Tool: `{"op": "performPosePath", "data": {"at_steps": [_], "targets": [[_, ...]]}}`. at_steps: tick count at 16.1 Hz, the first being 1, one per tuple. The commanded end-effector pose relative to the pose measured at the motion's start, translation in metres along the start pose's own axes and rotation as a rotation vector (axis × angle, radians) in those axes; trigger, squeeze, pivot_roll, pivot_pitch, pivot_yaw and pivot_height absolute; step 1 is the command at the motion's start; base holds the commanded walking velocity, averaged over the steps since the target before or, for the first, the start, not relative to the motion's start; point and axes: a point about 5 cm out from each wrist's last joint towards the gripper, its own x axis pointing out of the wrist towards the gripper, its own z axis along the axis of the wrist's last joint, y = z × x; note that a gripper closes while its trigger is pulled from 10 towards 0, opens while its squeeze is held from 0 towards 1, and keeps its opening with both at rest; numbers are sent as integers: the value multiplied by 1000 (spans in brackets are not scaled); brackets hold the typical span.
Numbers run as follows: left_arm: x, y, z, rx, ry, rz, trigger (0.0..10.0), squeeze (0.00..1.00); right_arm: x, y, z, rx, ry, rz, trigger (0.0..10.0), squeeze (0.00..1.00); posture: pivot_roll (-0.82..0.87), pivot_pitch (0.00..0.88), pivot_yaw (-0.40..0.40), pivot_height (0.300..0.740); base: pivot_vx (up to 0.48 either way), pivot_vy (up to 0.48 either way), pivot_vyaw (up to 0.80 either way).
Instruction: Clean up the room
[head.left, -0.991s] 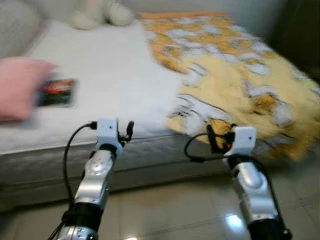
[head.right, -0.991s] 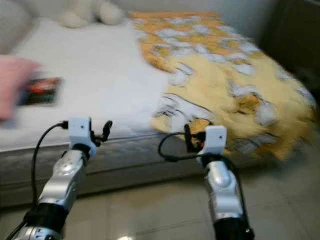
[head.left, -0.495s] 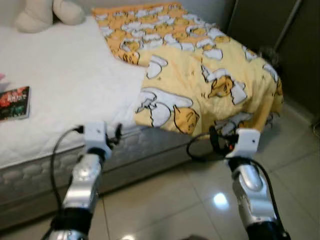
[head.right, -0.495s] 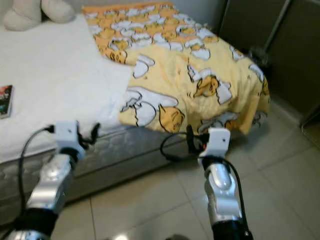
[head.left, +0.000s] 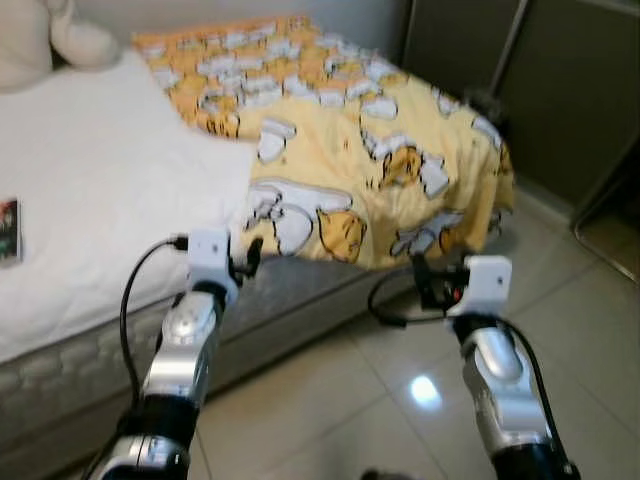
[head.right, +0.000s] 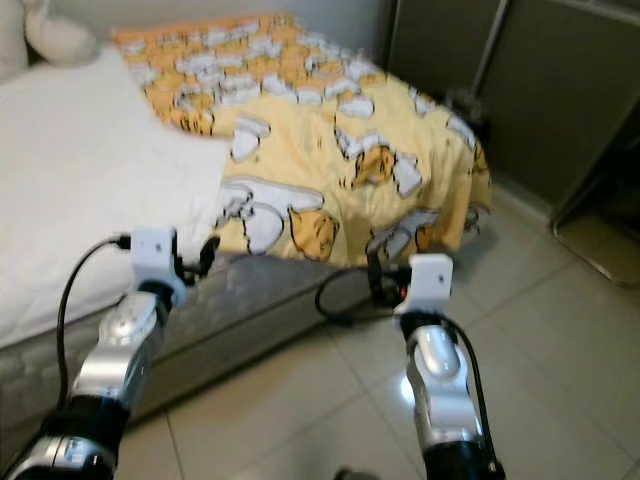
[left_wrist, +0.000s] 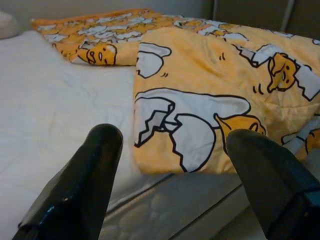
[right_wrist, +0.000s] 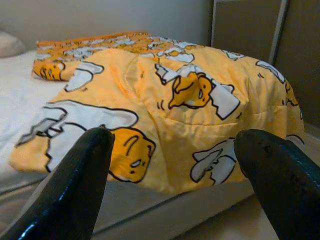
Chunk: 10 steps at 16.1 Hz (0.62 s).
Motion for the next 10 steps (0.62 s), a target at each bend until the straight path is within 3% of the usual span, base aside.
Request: {"op": "performPosePath", "data": {"at_steps": [1, 5, 10], "targets": [[3, 1, 3, 5, 4, 2, 10000, 0, 3, 5, 10, -2, -50, 25, 10000, 0, -117, 0, 59, 740, 334, 345, 0], [8, 0, 3, -8, 12, -6, 10000, 0, 2, 2, 9, -6, -45, 29, 10000, 0, -137, 0, 73, 740, 320, 353, 0], [14, -3, 7, -6, 5, -40, 10000, 0, 0, 5, 11, -8, -55, 32, 10000, 0, -152, 0, 83, 740, 480, 0, 0]]}}
